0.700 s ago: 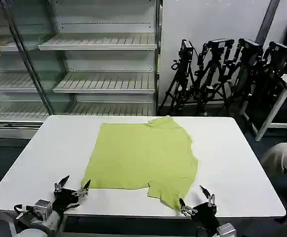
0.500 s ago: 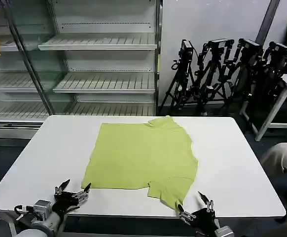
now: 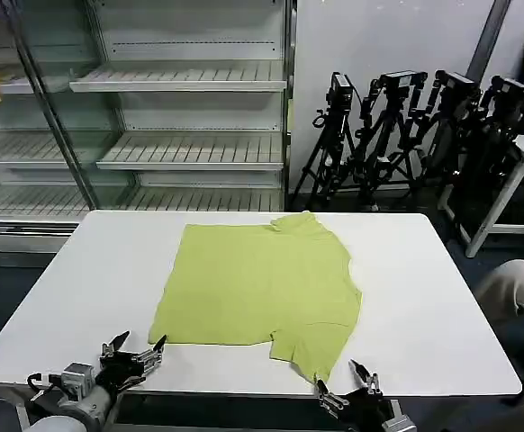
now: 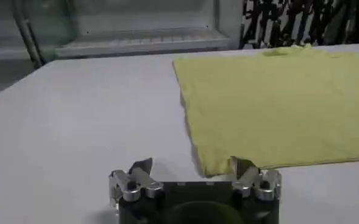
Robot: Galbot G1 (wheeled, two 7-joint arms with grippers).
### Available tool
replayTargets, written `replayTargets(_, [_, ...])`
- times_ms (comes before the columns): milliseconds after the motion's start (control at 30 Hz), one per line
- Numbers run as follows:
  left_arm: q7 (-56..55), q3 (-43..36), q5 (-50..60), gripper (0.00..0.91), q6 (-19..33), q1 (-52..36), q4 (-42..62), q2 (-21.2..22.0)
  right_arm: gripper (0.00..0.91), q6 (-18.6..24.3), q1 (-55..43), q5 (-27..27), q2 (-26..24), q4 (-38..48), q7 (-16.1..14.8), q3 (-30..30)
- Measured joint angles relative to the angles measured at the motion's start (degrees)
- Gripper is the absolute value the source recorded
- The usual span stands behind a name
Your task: Fold and organize the clothes.
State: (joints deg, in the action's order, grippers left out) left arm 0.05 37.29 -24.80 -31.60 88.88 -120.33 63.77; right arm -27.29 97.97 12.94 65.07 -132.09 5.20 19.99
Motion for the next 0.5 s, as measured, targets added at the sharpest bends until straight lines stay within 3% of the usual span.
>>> replayTargets(500, [2.0,-0.4,-0.5,0.01,-0.8,0.0,-0.3,0.3,0.0,-0.4,-1.9,2.5,-0.4,0.3,-1.9,-0.4])
